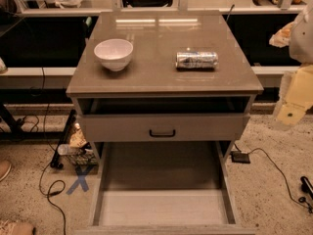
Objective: Place redbull can into middle drawer
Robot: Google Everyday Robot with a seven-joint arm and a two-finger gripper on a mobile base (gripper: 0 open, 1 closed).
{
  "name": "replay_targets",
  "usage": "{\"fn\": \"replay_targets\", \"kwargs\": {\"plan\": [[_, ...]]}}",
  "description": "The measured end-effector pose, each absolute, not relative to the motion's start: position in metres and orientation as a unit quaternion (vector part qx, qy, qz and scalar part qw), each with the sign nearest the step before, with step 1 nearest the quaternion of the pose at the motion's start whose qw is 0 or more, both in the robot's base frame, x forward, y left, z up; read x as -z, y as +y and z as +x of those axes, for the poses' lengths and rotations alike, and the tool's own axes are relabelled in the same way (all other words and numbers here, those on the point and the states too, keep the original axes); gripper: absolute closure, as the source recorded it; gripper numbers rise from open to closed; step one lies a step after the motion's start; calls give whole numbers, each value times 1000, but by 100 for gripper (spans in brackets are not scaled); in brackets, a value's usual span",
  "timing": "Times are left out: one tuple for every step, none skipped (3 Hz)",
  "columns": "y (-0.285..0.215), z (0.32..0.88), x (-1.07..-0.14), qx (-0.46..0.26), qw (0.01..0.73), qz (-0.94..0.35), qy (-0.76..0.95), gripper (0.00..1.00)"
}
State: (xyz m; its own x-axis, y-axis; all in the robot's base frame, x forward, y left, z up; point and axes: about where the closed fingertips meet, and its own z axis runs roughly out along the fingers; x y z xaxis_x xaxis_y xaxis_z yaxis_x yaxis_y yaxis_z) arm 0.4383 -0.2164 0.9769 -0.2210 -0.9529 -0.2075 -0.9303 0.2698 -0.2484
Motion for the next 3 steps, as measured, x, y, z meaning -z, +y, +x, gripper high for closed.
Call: {"fn": "replay_targets", "kwargs": {"plan": [[-216,439,-977,36,162,-603,780,0],[-206,474,-973,16,181,-607,774,0],[-195,521,-968,-9,210,-599,773,0]]}}
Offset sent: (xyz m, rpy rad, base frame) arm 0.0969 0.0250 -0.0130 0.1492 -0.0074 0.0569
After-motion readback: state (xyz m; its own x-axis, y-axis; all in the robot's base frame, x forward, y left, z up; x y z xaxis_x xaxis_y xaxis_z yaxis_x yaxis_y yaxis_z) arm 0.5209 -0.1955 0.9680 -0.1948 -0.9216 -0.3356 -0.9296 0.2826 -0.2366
